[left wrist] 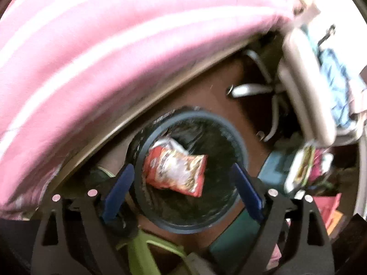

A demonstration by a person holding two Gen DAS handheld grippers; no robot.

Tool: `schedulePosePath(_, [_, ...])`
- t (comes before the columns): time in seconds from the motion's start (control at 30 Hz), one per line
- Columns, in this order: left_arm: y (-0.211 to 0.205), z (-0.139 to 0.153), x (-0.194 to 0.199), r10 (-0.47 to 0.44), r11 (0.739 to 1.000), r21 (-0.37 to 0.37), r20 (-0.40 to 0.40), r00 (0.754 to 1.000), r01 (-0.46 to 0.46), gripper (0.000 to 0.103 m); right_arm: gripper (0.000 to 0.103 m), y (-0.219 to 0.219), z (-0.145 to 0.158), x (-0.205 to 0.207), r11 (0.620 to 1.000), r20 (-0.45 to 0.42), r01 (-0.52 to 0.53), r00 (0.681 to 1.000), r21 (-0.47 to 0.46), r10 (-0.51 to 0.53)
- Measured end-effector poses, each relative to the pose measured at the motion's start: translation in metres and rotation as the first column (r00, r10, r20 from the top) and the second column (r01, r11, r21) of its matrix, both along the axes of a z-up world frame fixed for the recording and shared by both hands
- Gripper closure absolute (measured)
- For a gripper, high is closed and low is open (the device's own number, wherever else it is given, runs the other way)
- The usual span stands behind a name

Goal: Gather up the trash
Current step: 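Move both tools back over the bed toward the remaining trash, then grasp the green-and-white tissue pack with the left tool while the right tool grasps the clear plastic bag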

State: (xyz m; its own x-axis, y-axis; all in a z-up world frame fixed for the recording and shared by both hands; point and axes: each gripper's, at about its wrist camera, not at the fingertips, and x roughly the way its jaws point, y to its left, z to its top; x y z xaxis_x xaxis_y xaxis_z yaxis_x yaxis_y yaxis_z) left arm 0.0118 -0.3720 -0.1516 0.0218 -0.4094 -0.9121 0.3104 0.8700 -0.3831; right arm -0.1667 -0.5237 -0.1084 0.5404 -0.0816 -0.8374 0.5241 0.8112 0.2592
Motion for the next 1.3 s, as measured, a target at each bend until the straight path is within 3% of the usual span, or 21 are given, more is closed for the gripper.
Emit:
schedulePosePath(0.13, [0.031, 0.052, 0.000, 0.076, 0.992, -0.110, 0.133, 0.988, -0.061, 0.018, 0.021, 0.016, 0.038, 0.011, 0.999, 0.059, -0.040, 0.997, -0.022, 0.042])
schedulePosePath(0.33, [0.082, 0.105, 0.012, 0.222, 0.949, -0.273, 0.227, 0.948, -0.157, 0.018, 0.018, 0.056, 0.092, 0.032, 0.985, 0.162, -0.141, 0.974, -0.102, 0.156])
schedulePosePath(0.5, [0.129, 0.139, 0.025, 0.322, 0.903, -0.370, 0.245, 0.914, -0.219, 0.018, 0.015, 0.086, 0.133, 0.060, 0.970, 0.245, -0.204, 0.941, -0.131, 0.232])
schedulePosePath(0.6, [0.163, 0.157, 0.036, 0.391, 0.851, -0.450, 0.199, 0.899, -0.271, 0.017, 0.014, 0.101, 0.148, 0.078, 0.964, 0.281, -0.231, 0.924, -0.135, 0.261])
schedulePosePath(0.73, [0.203, 0.176, 0.047, 0.459, 0.819, -0.480, 0.216, 0.862, -0.315, 0.016, 0.014, 0.129, 0.163, 0.113, 0.948, 0.304, -0.280, 0.900, -0.150, 0.314])
schedulePosePath(0.97, [0.261, 0.173, 0.078, 0.540, 0.792, -0.461, 0.224, 0.811, -0.400, 0.016, 0.013, 0.177, 0.166, 0.168, 0.921, 0.301, -0.354, 0.871, -0.161, 0.388])
schedulePosePath(1.17, [0.298, 0.142, 0.117, 0.567, 0.774, -0.442, 0.167, 0.806, -0.453, 0.016, 0.010, 0.197, 0.149, 0.215, 0.924, 0.309, -0.372, 0.871, -0.092, 0.382])
schedulePosePath(1.3, [0.306, 0.125, 0.140, 0.560, 0.790, -0.412, 0.183, 0.808, -0.454, 0.016, 0.010, 0.206, 0.131, 0.255, 0.919, 0.266, -0.385, 0.881, -0.080, 0.392])
